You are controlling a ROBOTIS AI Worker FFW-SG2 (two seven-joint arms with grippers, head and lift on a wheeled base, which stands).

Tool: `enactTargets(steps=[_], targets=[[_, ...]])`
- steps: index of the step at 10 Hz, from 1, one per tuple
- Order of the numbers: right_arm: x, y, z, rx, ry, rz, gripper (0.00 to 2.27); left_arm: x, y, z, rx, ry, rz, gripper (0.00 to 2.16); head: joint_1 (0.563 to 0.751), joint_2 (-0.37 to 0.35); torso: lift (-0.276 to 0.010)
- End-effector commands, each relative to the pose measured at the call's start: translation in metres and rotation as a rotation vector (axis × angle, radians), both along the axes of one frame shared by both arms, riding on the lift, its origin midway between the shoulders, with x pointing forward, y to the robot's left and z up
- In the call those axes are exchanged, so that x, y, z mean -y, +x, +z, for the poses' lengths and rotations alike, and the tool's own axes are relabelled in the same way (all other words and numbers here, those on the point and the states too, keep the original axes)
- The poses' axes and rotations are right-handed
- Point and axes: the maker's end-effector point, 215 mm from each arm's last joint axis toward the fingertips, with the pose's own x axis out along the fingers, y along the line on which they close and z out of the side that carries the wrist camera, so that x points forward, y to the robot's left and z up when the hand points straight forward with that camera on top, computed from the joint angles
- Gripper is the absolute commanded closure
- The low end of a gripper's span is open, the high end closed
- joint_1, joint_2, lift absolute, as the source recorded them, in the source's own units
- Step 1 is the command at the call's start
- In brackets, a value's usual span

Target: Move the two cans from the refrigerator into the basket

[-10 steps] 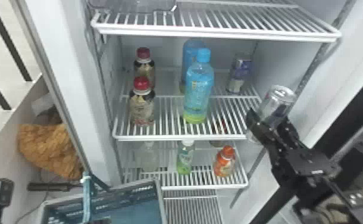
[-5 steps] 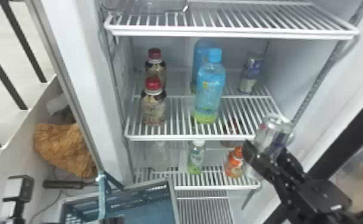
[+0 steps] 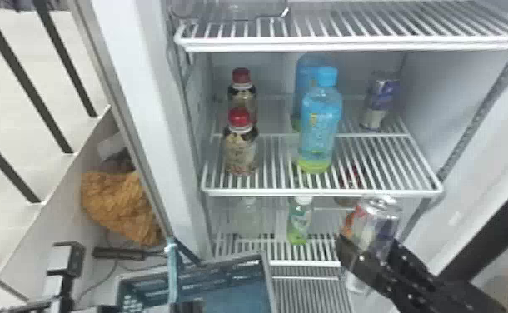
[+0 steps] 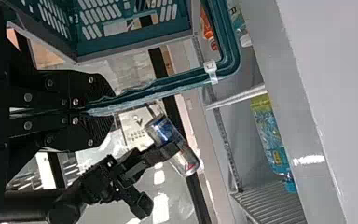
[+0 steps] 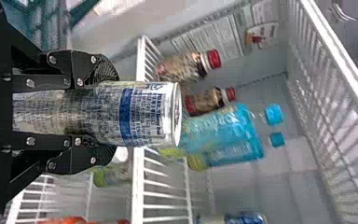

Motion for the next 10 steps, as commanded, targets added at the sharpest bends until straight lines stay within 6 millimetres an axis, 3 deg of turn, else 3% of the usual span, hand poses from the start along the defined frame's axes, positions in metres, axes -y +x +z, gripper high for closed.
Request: enactTargets(steps=[1, 5, 8, 10], targets=[[-0.007, -0.007, -0.009, -0.036, 0.021, 0.034, 1.26, 0.001, 0.0, 0.0, -0.002, -0.003, 0.001, 1.2, 0.695, 0.037, -0.025], [-0.032, -0.011, -0.031, -0.079, 0.078, 0.159, 1.26, 0.003, -0.001, -0.001, -0.007, -0.009, -0.002, 1.2, 0.695, 0.083, -0.025], [-0.067, -0.01, -0.051, -0.132, 0.15, 0.271, 1.26, 0.004, 0.0, -0.001, -0.004, -0.011, -0.003, 1.2, 0.695, 0.132, -0.025], [-0.091, -0.007, -0.049, -0.128, 0.209, 0.363, 1.26, 0.004, 0.0, -0.001, -0.005, -0.012, -0.004, 1.2, 0.695, 0.172, -0.025]])
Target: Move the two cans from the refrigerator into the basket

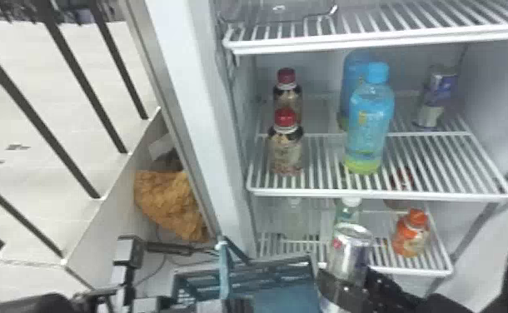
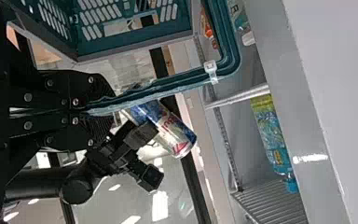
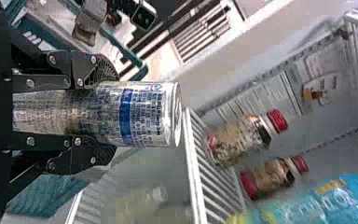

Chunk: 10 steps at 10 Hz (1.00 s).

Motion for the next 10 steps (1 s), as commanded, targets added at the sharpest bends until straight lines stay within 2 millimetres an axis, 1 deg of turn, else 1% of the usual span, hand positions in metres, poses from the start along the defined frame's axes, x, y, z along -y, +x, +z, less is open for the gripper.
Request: enactTargets(steps=[1, 2, 4, 6, 7, 8, 9, 10], targets=[[-0.006, 0.006, 0.006, 0.018, 0.001, 0.022, 1.26, 0.0, 0.001, 0.0, 0.0, -0.001, 0.0, 1.2, 0.695, 0.202, -0.025], [-0.007, 0.003, -0.001, -0.009, -0.025, 0.035, 1.26, 0.001, 0.001, 0.001, 0.002, -0.003, -0.002, 1.2, 0.695, 0.212, -0.025], [-0.02, 0.001, -0.019, -0.059, -0.031, 0.092, 1.26, 0.001, 0.001, 0.0, -0.001, -0.003, -0.003, 1.2, 0.695, 0.223, -0.025], [-0.036, 0.002, -0.029, -0.081, -0.034, 0.163, 1.26, 0.003, 0.002, 0.001, 0.001, -0.006, -0.006, 1.2, 0.695, 0.24, -0.025], [-0.043, 0.002, -0.03, -0.081, -0.033, 0.192, 1.26, 0.003, 0.002, 0.001, 0.001, -0.006, -0.006, 1.2, 0.695, 0.256, -0.025], [-0.043, -0.001, -0.035, -0.101, -0.048, 0.205, 1.21, 0.003, 0.002, 0.0, -0.001, -0.007, -0.005, 1.2, 0.695, 0.271, -0.025], [-0.045, -0.004, -0.038, -0.118, -0.058, 0.224, 0.83, 0.003, 0.002, 0.0, -0.001, -0.007, -0.005, 1.2, 0.695, 0.276, -0.025], [-0.046, -0.004, -0.04, -0.118, -0.065, 0.241, 0.42, 0.003, 0.003, 0.001, 0.001, -0.007, -0.007, 1.2, 0.695, 0.281, -0.025]])
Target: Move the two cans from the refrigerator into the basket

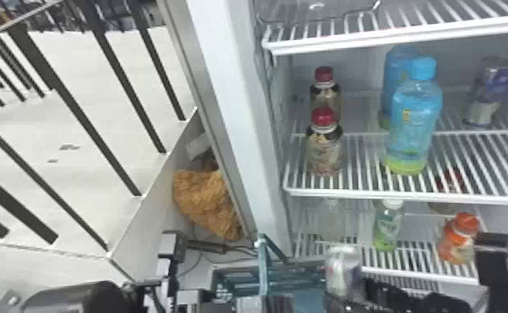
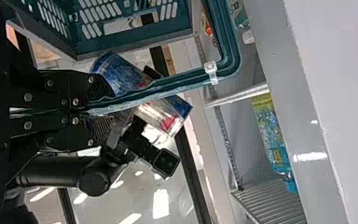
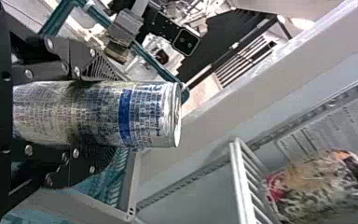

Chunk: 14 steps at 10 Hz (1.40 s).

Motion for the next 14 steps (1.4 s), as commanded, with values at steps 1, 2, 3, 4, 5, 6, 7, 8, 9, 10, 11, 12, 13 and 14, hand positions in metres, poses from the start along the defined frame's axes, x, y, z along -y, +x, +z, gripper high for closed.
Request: enactTargets(steps=[1, 2, 3, 4, 5, 6, 7, 8, 9, 10, 11, 12, 13, 14], targets=[[-0.001, 0.002, -0.001, 0.004, -0.012, 0.01, 0.14, 0.0, 0.0, -0.001, -0.002, -0.001, 0.0, 1.2, 0.695, 0.284, -0.025], [-0.001, 0.002, -0.002, 0.001, -0.01, 0.01, 0.07, 0.0, 0.0, 0.0, -0.001, -0.003, 0.0, 1.2, 0.695, 0.286, -0.025], [-0.001, 0.001, -0.002, 0.001, -0.009, 0.009, 0.12, 0.0, 0.0, 0.0, -0.001, -0.003, 0.0, 1.2, 0.695, 0.286, -0.025], [0.009, 0.008, 0.004, 0.033, -0.02, -0.018, 0.12, 0.0, 0.0, 0.0, -0.001, -0.004, 0.002, 1.2, 0.695, 0.286, -0.025], [0.026, 0.016, 0.01, 0.076, -0.045, -0.067, 0.13, 0.0, -0.001, 0.0, -0.003, -0.004, 0.002, 1.2, 0.695, 0.278, -0.025], [0.042, 0.018, 0.016, 0.102, -0.081, -0.116, 0.13, -0.001, 0.0, 0.0, -0.002, -0.005, 0.003, 1.2, 0.695, 0.256, -0.025], [0.058, 0.021, 0.025, 0.132, -0.104, -0.169, 0.12, -0.002, 0.0, 0.0, -0.002, -0.003, 0.005, 1.2, 0.695, 0.221, -0.025], [0.073, 0.027, 0.039, 0.18, -0.12, -0.221, 0.12, -0.001, 0.0, 0.0, -0.002, -0.005, 0.003, 1.2, 0.695, 0.203, -0.025], [0.083, 0.032, 0.056, 0.239, -0.131, -0.268, 0.12, -0.001, 0.0, 0.0, -0.002, -0.005, 0.003, 1.2, 0.695, 0.166, -0.025], [0.089, 0.036, 0.066, 0.275, -0.129, -0.299, 0.12, -0.001, 0.0, 0.0, -0.002, -0.005, 0.003, 1.2, 0.695, 0.136, -0.025], [0.097, 0.04, 0.082, 0.327, -0.134, -0.347, 0.12, -0.001, 0.0, -0.001, -0.005, -0.003, 0.005, 1.2, 0.695, 0.118, -0.025], [0.111, 0.045, 0.1, 0.389, -0.145, -0.415, 0.12, -0.001, 0.0, -0.001, -0.005, -0.004, 0.004, 1.2, 0.695, 0.109, -0.025], [0.128, 0.049, 0.116, 0.447, -0.15, -0.494, 0.13, 0.0, 0.0, -0.001, -0.006, -0.005, 0.001, 1.2, 0.695, 0.087, -0.025], [0.145, 0.054, 0.13, 0.495, -0.156, -0.57, 0.12, -0.001, 0.0, -0.001, -0.006, -0.002, 0.001, 1.2, 0.695, 0.061, -0.025]])
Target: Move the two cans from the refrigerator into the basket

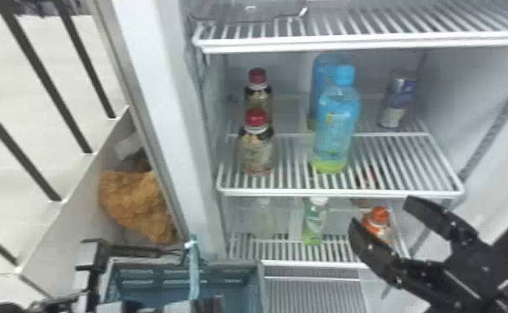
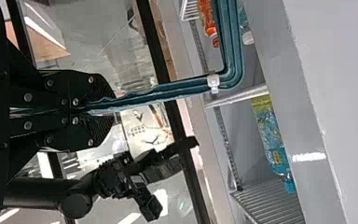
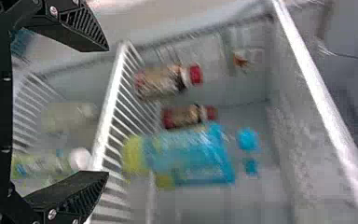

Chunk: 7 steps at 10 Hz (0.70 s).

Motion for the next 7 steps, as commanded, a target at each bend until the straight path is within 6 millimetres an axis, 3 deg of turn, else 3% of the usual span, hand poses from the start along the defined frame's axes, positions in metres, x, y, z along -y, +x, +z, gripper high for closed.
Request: enactTargets(steps=[1, 3, 7], targets=[[0.016, 0.001, 0.02, 0.063, 0.011, -0.075, 0.12, 0.0, 0.0, 0.0, 0.0, 0.0, -0.001, 1.2, 0.695, 0.025, -0.025], [0.031, 0.006, 0.034, 0.1, 0.004, -0.151, 0.13, 0.002, 0.001, 0.001, 0.001, -0.003, -0.01, 1.2, 0.695, -0.018, -0.025], [0.058, 0.023, 0.025, 0.125, -0.003, -0.269, 0.12, 0.003, 0.0, 0.002, 0.0, -0.009, -0.013, 1.2, 0.695, -0.075, -0.025]])
